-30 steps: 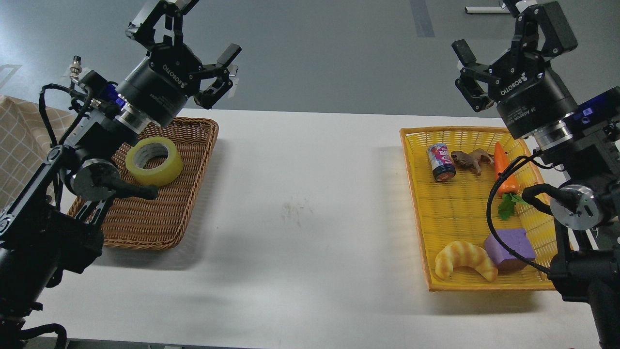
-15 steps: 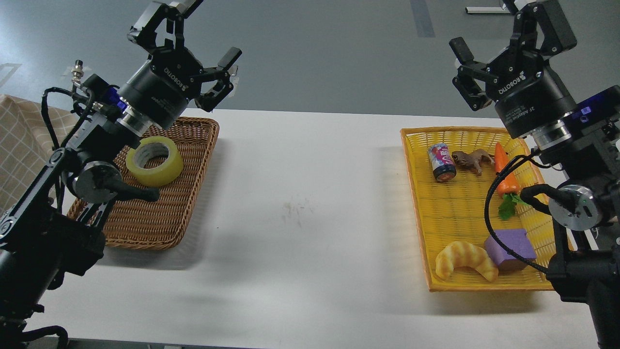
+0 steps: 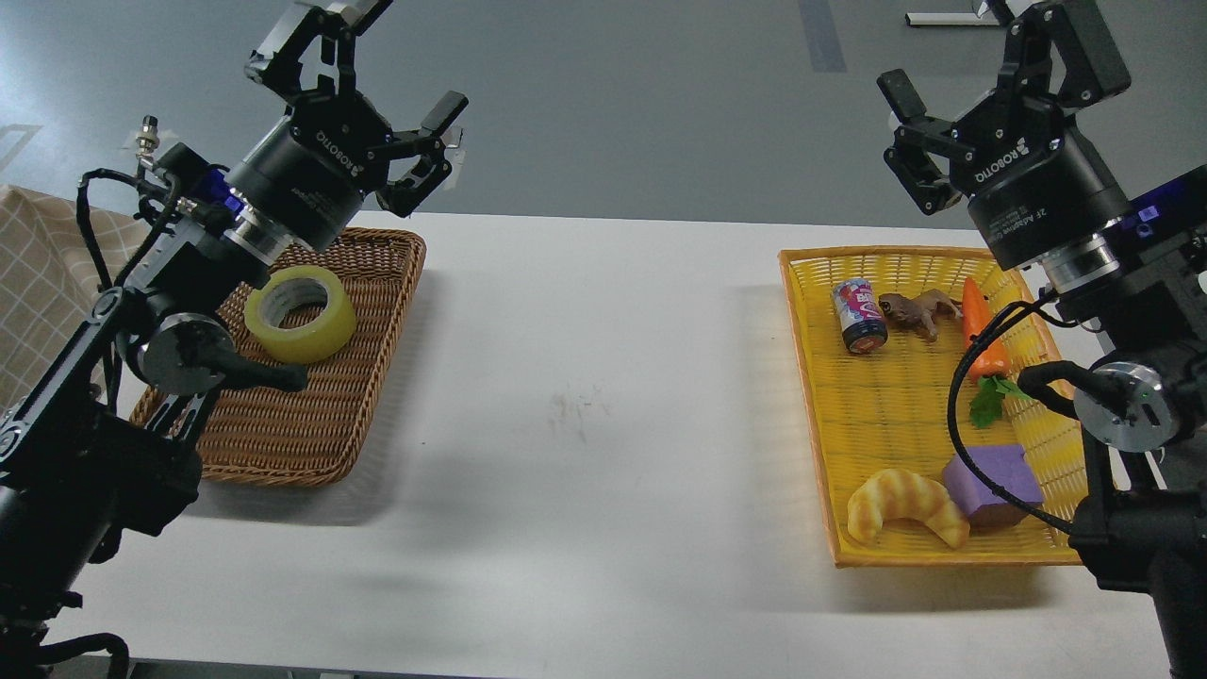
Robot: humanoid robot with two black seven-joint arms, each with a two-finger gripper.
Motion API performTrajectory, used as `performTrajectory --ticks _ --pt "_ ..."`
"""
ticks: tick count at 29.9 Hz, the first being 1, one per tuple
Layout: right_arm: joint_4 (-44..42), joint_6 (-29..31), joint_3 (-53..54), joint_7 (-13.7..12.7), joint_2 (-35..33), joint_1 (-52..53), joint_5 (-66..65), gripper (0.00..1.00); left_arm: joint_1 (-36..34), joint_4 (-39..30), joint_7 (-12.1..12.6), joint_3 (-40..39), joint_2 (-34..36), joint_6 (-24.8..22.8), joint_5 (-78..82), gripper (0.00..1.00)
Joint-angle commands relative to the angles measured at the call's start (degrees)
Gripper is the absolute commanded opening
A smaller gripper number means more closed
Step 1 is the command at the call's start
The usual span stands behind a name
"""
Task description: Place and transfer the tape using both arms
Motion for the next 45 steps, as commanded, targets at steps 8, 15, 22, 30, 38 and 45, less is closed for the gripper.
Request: performTrajectory --ticks 8,15,22,30,38,45 --pt "1.17 0.0 0.17 0.0 0.04 -0.18 -0.09 1.0 0.08 -0.09 -0.01 -0.43 -0.14 0.16 -0.01 0.98" --pt "1.61 0.0 0.26 0.0 0.04 -0.44 -0.09 1.0 0.08 0.0 -0.01 -0.43 -1.02 0.24 -0.01 0.98" --pt "1.52 0.0 0.26 0.0 0.12 -0.36 -0.09 1.0 0.08 -0.09 -0.01 -0.7 -0.94 0.24 -0.01 0.98" --pt "1.34 -0.26 0.26 0.0 0.12 -0.35 -0.18 1.0 0.0 -0.09 -0.01 -1.05 -1.2 0.07 -0.01 0.98" --pt "1.43 -0.26 0.26 0.0 -0.05 -0.53 -0.18 1.0 0.08 -0.09 -0.01 -1.14 -1.64 0.07 -0.01 0.98" --pt "1.7 -0.26 0.26 0.0 0.12 -0.53 -0.18 1.0 0.35 -0.18 -0.01 -0.96 -2.25 0.16 0.08 0.98"
